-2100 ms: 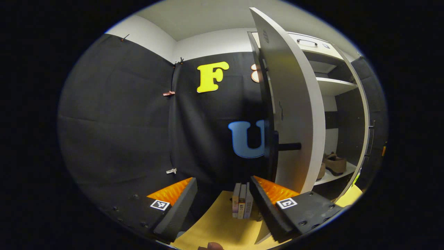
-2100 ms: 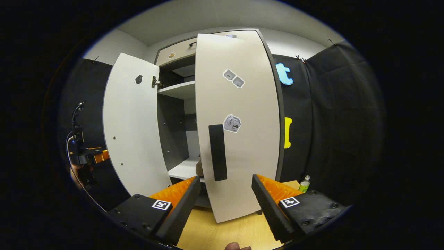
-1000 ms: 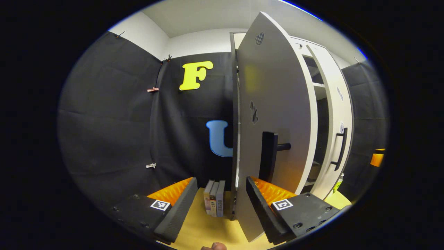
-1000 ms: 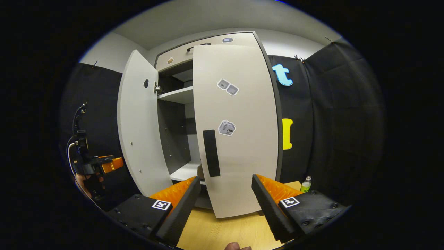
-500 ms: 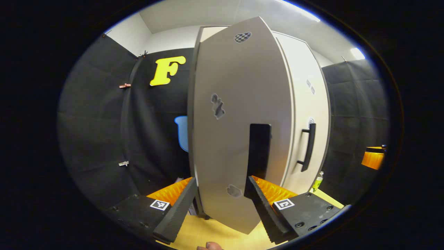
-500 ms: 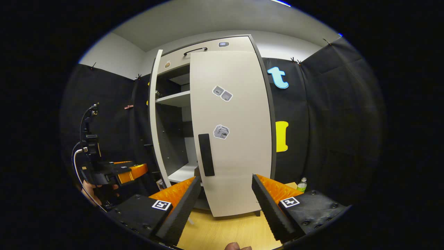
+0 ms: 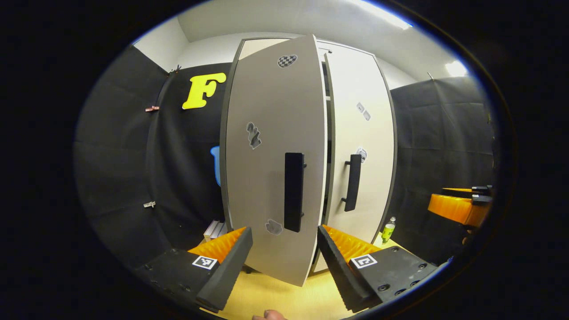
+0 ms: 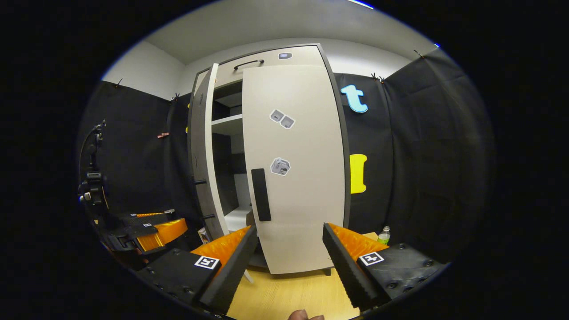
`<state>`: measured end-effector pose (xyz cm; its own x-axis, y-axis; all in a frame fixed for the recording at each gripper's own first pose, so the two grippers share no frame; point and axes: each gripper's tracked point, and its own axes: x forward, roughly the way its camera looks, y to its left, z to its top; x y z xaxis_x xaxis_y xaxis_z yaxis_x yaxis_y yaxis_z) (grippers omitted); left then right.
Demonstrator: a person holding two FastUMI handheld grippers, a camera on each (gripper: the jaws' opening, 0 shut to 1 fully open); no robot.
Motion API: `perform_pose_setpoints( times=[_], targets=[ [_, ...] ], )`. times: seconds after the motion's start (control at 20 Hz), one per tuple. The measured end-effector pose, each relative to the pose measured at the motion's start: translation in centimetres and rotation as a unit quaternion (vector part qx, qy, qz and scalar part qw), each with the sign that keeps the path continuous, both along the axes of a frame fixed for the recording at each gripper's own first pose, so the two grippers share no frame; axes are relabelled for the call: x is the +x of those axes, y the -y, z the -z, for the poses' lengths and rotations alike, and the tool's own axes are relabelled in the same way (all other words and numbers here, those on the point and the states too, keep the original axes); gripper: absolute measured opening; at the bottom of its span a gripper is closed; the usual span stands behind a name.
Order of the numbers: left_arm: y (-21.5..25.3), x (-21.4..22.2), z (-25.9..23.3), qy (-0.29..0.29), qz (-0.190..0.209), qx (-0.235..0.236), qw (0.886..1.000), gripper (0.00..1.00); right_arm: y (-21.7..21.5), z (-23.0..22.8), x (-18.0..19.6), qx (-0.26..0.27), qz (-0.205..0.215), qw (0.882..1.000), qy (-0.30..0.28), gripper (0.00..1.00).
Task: Grab one shoe with the right hand and put it into the shoe cabinet, grab the other shoe with the left hand and put it into the shoe cabinet; then close the right door with the right hand and the left door with the left hand.
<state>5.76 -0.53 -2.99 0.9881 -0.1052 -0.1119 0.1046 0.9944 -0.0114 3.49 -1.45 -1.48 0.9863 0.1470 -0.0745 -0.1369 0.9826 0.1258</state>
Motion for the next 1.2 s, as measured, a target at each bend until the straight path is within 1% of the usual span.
perform_pose_setpoints(
  times=[0.1, 0.4, 0.45, 0.55, 0.8, 1.05, 1.2],
  targets=[
    [-0.2, -0.9, -0.3, 0.002, -0.004, 0.002, 1.0, 0.93, -0.1, -0.1, -0.1, -0.001, 0.0, 1.0, 0.002, 0.98],
    [-0.1, -2.9, 0.0, -0.005, -0.006, -0.007, 1.0, 0.92, -0.2, -0.5, -0.3, -0.011, 0.009, 1.0, 0.011, 0.98],
    [-0.1, -3.3, 0.0, -0.006, -0.006, -0.005, 1.0, 0.93, -0.1, -0.5, -0.3, -0.016, 0.012, 1.0, 0.012, 0.98],
    [-0.2, -3.7, -0.3, -0.002, -0.009, 0.004, 1.0, 0.92, -0.1, -0.3, -0.4, -0.023, 0.016, 1.0, 0.014, 0.98],
    [0.2, -4.3, -0.4, 0.0, -0.002, 0.002, 1.0, 0.94, 0.0, 0.0, -0.4, -0.025, 0.022, 0.999, 0.008, 0.98],
    [0.0, -4.5, -0.6, 0.003, -0.002, 0.007, 1.0, 0.92, 0.0, -0.1, -0.5, -0.024, 0.024, 0.999, 0.007, 0.98],
    [-0.1, -4.5, -0.6, 0.002, -0.003, 0.007, 1.0, 0.94, -0.1, -0.1, -0.6, -0.026, 0.024, 0.999, 0.008, 0.98]
  ],
)
